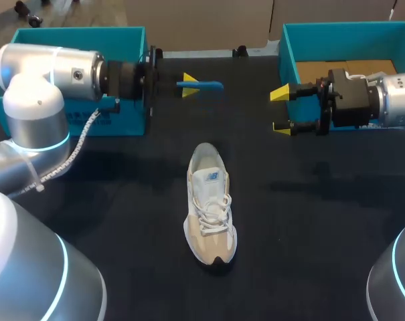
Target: Take the shoe out of the shoebox, open the shoe tongue, remove and reinsert the insole, then place the shoe into the shoebox
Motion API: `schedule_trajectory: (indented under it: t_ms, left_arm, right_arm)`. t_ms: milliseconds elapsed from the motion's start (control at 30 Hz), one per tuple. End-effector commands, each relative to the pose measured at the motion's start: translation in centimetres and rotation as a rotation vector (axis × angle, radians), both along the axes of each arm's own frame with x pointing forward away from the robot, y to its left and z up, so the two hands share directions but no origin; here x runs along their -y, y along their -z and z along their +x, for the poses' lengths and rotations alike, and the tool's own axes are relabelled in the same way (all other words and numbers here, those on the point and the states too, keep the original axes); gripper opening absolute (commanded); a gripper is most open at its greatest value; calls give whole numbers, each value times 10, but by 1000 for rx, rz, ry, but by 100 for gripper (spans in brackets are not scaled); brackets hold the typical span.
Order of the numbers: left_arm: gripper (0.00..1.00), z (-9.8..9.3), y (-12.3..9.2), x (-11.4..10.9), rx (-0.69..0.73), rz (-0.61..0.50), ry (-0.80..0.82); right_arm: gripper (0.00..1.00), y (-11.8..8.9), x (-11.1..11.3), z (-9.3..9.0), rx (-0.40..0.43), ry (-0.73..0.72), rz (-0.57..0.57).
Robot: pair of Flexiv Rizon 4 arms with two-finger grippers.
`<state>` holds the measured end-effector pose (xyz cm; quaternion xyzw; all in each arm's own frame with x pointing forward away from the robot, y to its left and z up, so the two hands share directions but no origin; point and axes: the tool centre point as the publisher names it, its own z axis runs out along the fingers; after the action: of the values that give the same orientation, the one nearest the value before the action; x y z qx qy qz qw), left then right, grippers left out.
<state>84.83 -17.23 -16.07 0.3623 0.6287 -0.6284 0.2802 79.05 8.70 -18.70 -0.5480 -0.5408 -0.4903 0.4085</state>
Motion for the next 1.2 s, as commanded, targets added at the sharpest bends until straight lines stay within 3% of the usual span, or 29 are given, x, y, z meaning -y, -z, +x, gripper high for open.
schedule_trajectory:
  t_ms: [33, 133, 400, 567, 1200]
  left_arm:
    - [0, -3, 2, -1, 321, -50, 10]
    - [0, -8, 6, -1, 503, -35, 41]
    - [0, -15, 15, 1, 701, -50, -5]
    - [0, -14, 22, 3, 663, -54, -51]
    - [0, -15, 32, 20, 683, -81, -114]
  right_arm:
    - [100, 0, -2, 0, -1, 2, -1]
    - [100, 0, -2, 0, -1, 2, -1]
    - [100, 0, -2, 0, -1, 2, -1]
    - [100, 0, -2, 0, -1, 2, -1]
    - [100, 1, -52, 9, 20, -20, 26]
